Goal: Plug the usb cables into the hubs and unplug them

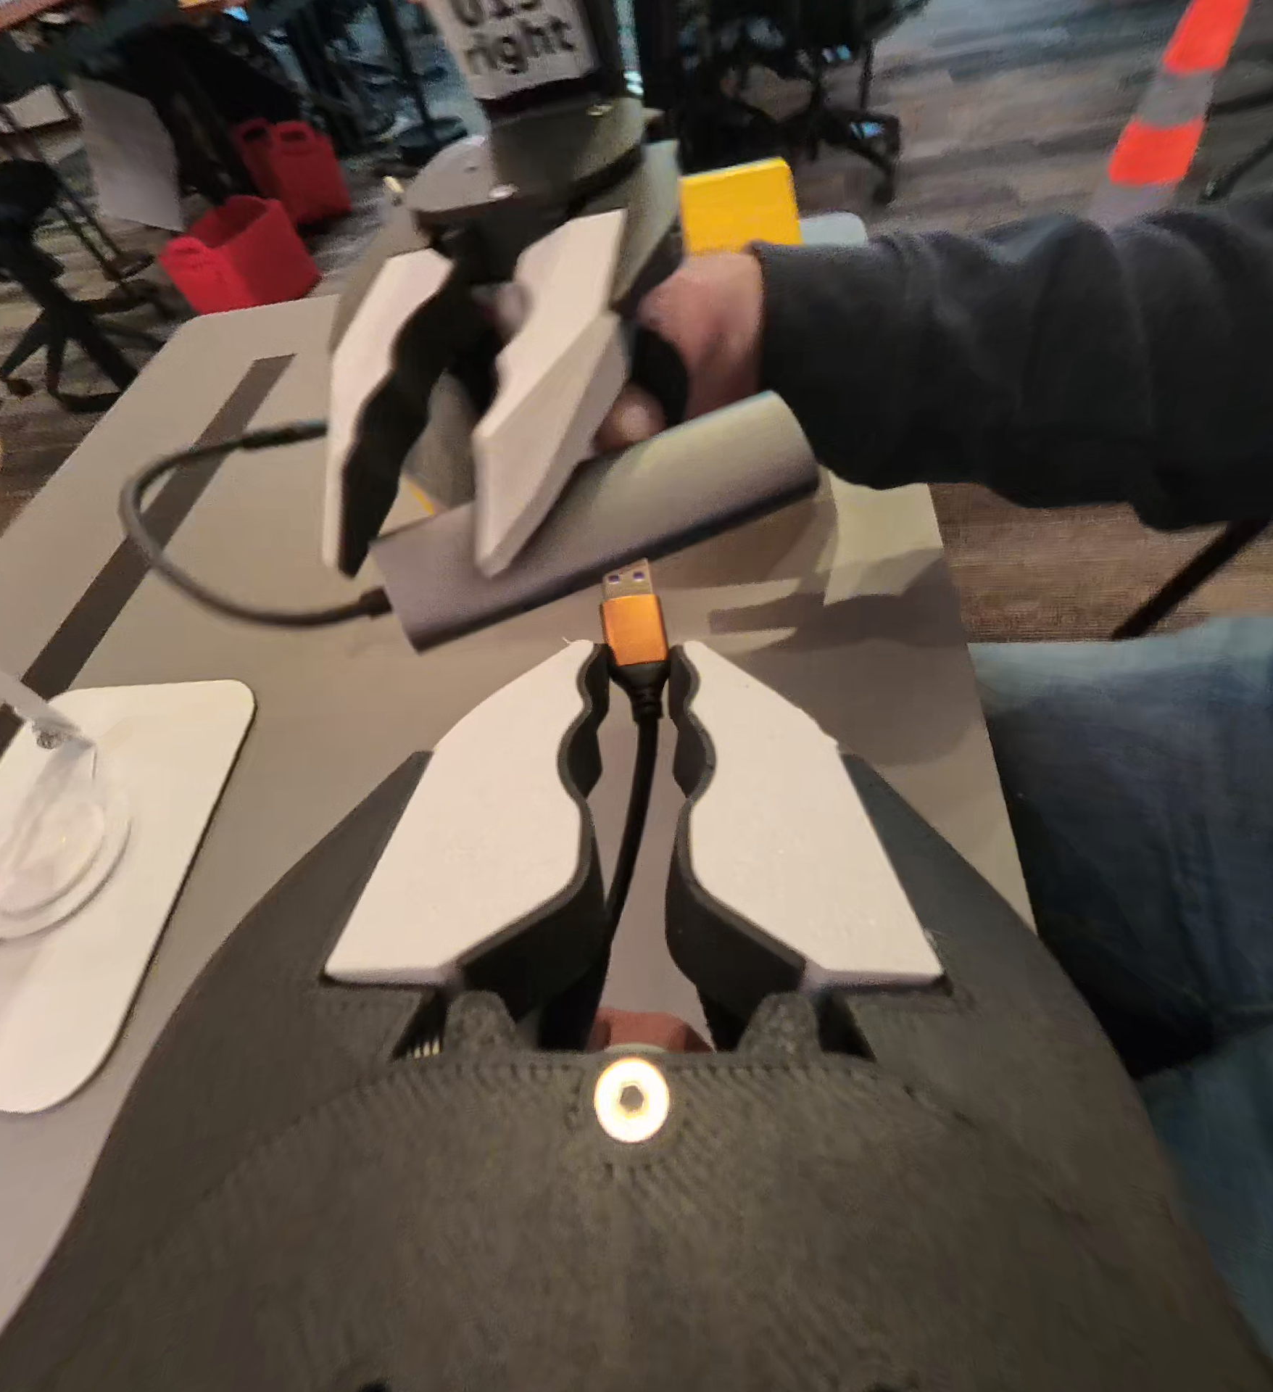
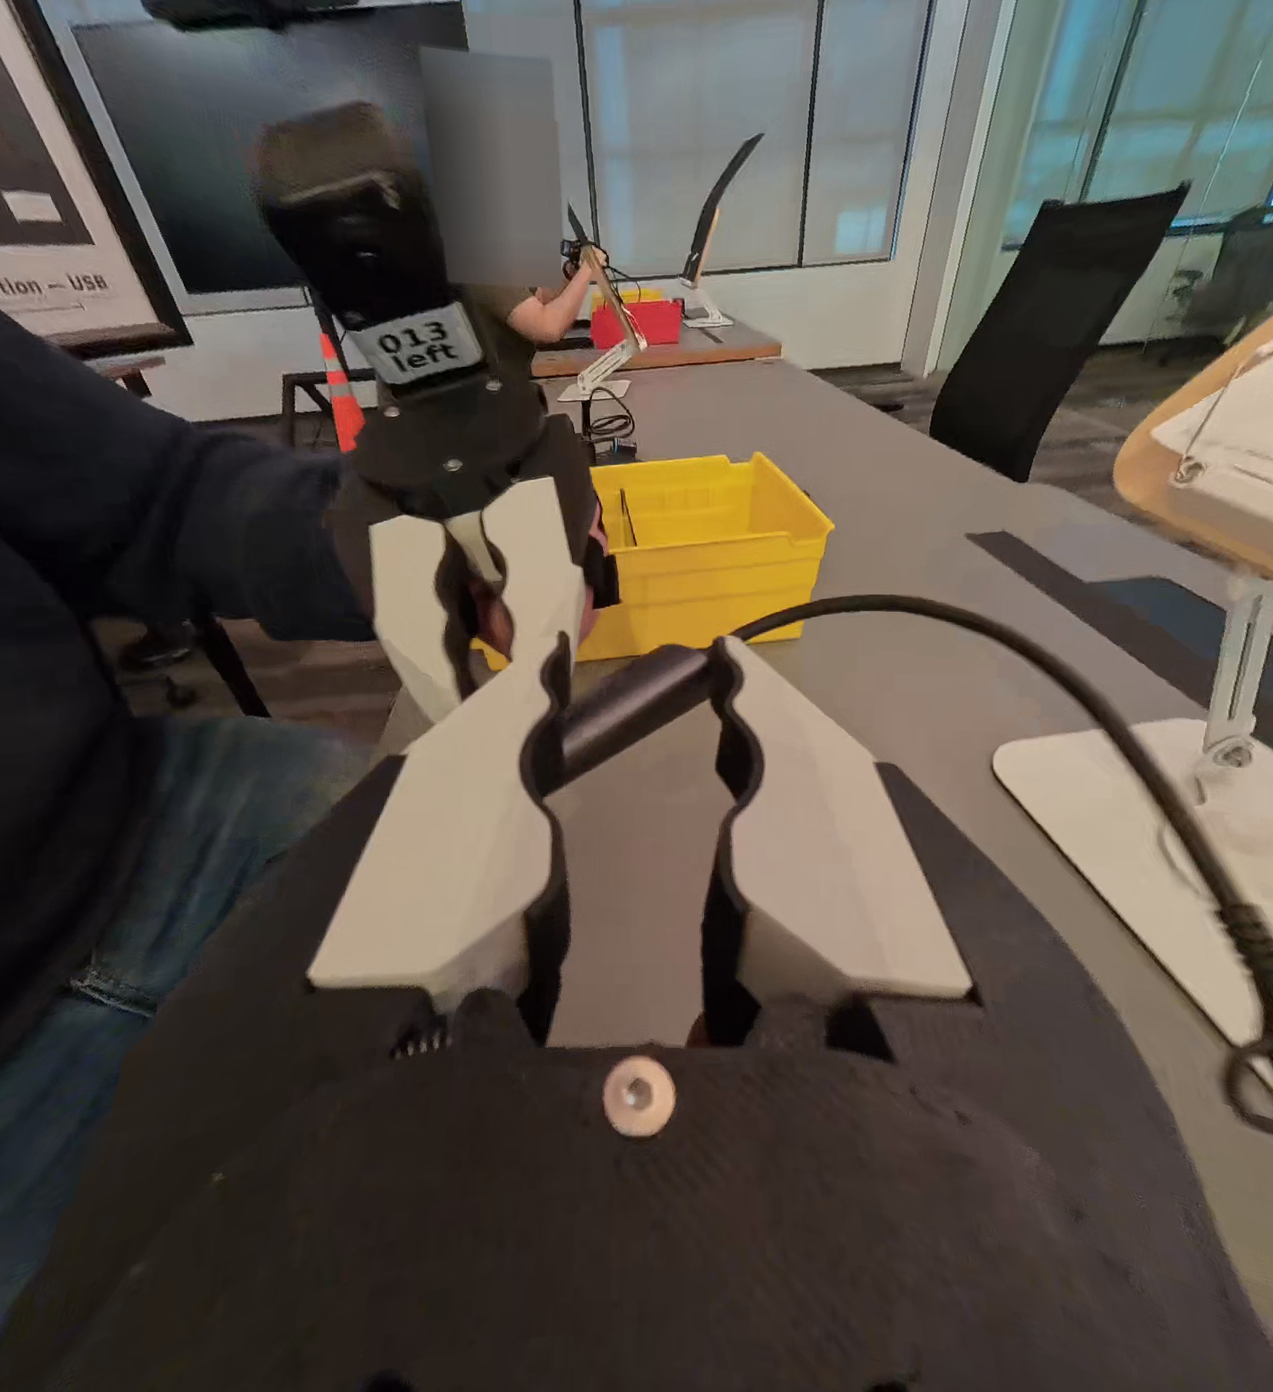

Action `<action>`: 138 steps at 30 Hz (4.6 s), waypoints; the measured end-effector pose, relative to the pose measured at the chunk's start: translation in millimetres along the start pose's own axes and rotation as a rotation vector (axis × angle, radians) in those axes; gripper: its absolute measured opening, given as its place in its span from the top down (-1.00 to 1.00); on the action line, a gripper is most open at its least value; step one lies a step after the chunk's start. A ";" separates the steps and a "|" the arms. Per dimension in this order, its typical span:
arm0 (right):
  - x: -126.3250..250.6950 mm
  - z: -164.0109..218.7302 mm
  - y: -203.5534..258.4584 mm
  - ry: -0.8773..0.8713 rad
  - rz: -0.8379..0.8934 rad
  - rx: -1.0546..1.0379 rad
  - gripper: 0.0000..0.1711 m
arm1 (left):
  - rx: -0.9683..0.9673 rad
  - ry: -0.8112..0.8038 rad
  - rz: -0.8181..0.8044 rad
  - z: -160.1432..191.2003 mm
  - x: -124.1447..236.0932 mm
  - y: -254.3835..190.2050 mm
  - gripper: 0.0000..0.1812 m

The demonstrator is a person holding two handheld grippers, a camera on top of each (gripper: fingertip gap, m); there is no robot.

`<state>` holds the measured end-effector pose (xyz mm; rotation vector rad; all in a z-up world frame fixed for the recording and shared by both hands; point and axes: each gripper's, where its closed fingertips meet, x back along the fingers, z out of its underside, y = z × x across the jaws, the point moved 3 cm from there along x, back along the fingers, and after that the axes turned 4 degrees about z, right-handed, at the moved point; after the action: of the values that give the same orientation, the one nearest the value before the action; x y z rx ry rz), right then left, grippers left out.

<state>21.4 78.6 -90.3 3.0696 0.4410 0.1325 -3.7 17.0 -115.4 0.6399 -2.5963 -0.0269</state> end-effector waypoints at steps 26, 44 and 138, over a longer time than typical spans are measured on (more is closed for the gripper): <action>9.1 25.9 27.8 -0.041 -0.070 -0.003 -0.51 | 0.112 -0.186 0.073 -6.4 15.3 9.6 0.84; 6.5 13.1 34.6 -0.146 -0.062 -0.035 -0.49 | 0.202 -0.312 0.177 -13.6 16.4 10.7 0.84; -3.6 47.9 21.3 -0.063 0.049 -0.077 -0.48 | 0.340 -0.408 0.084 4.3 -0.9 22.7 0.84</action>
<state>28.2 56.0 -137.2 3.0005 0.3490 0.0533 -14.8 37.3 -116.8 0.7001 -3.0540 0.3533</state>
